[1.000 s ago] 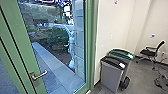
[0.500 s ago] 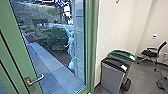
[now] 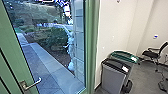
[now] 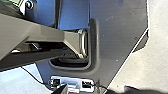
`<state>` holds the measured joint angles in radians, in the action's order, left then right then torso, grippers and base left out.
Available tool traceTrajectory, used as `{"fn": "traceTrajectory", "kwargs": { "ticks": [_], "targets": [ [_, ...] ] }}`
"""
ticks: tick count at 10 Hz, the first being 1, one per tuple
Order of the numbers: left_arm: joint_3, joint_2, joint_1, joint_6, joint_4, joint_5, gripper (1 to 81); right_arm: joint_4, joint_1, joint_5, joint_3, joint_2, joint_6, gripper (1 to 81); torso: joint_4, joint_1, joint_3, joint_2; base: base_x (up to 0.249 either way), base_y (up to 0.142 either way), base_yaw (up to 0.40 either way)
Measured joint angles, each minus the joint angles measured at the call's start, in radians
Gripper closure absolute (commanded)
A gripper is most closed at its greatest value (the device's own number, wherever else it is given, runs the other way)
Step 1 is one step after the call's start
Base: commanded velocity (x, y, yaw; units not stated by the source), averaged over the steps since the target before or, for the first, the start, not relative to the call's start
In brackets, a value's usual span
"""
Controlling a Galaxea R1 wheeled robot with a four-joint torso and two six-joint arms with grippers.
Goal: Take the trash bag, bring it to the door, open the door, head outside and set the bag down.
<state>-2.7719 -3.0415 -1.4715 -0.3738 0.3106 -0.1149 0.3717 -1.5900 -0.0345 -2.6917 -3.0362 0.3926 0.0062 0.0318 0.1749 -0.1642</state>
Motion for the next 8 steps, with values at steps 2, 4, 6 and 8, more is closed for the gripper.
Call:
{"fn": "traceTrajectory", "kwargs": {
  "ticks": [2,4,6,8],
  "targets": [
    [0.000,0.000,0.000,0.000,0.000,0.000,81.1,0.000,0.003,0.000,0.000,-0.002,0.000,1.0,0.000,0.000,0.000,0.000,0.032,0.000,0.000],
    [0.000,0.000,0.003,0.000,0.000,0.001,81.1,0.000,0.005,0.001,0.000,-0.002,0.000,1.0,0.000,0.001,0.000,0.000,0.000,0.000,0.000],
    [0.000,0.000,-0.003,0.000,0.000,-0.001,81.1,0.000,0.000,0.000,0.000,-0.002,0.000,1.0,0.000,0.000,0.000,0.000,0.000,0.000,0.000],
    [0.000,0.000,0.000,0.000,0.000,0.000,81.1,0.000,0.000,0.000,0.000,-0.002,0.000,1.0,0.000,0.000,0.000,0.000,0.000,0.000,0.000]
  ]
}}
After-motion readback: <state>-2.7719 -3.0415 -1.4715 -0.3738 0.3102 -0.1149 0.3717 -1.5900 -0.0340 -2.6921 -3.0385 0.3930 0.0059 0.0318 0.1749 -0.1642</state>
